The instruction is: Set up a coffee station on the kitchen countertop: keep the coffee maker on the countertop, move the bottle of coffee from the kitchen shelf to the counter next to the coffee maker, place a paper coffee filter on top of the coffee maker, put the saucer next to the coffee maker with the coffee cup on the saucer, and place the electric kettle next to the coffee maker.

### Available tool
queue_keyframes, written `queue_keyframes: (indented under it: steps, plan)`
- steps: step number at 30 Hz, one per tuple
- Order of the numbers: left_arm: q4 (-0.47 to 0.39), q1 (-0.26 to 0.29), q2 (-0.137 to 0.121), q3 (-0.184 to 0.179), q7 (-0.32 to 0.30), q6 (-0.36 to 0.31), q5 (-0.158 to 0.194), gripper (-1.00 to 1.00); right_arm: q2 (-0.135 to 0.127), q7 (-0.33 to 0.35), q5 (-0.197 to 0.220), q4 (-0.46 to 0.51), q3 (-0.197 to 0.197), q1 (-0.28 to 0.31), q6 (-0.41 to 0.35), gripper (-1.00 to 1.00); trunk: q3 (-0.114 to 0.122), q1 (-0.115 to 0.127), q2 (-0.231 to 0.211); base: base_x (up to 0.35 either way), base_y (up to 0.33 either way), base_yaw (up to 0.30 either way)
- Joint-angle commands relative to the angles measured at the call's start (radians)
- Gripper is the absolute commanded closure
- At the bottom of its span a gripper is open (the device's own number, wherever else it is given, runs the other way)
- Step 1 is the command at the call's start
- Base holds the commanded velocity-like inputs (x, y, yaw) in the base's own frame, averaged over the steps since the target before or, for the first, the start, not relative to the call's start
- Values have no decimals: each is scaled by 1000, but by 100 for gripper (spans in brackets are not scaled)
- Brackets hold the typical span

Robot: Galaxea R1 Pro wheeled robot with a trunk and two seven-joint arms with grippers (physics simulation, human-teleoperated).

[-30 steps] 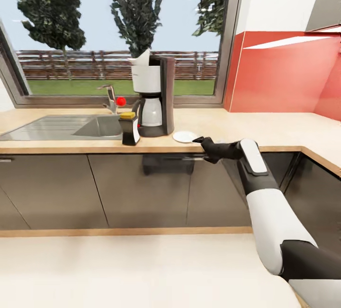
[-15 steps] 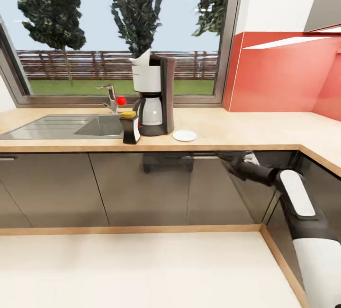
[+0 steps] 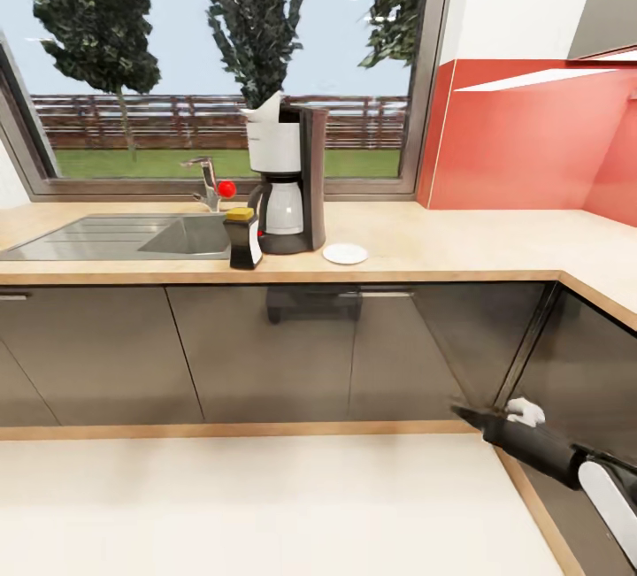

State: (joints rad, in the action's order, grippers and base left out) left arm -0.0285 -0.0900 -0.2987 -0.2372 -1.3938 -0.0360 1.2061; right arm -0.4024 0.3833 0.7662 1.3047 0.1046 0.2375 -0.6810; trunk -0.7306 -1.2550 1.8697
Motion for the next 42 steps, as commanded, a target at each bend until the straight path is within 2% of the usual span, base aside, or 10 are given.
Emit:
queue_keyframes:
  steps: [1,4,11,14,15,16,19,26,31,42]
  plan:
    - [-2,-1,0,-2,-2,-5,9,-100,-3,32,-36,-6,3,-28,15,-100,-1,0,0,0,0,0]
    - [-2,-1,0,35,-2,-18,9,-100,-8,95,-120,-46,17,-104,75,-100,-1,0,0,0,0,0]
    - [-2,-1,0,157,-1,-67,9,-100,-15,162,-223,-262,61,-210,288,-100,-1,0,0,0,0,0]
    - [-2,-1,11,185,6,-73,9,-100,-17,195,-320,-453,71,-230,451,-100,-1,0,0,0,0,0]
    - [-2,-1,11,185,6,-73,9,-100,-17,195,-320,-453,71,-230,451,-100,-1,0,0,0,0,0]
    - [-2,-1,27,194,13,-72,9,-100,-19,205,-365,-543,74,-235,535,-100,-1,0,0,0,0,0]
    - [-2,-1,47,202,26,-57,9,-100,-20,214,-407,-655,78,-239,651,-100,-1,0,0,0,0,0]
    - [-2,-1,75,207,67,25,9,-100,-31,222,-443,-804,82,-243,802,-100,-1,0,0,0,0,0]
    - [-2,-1,80,207,77,49,9,-100,-51,226,-448,-835,82,-244,829,-100,-1,0,0,0,0,0]
    - [-3,-1,81,206,78,51,9,-100,-52,223,-449,-837,81,-244,834,-100,-1,0,0,0,0,63]
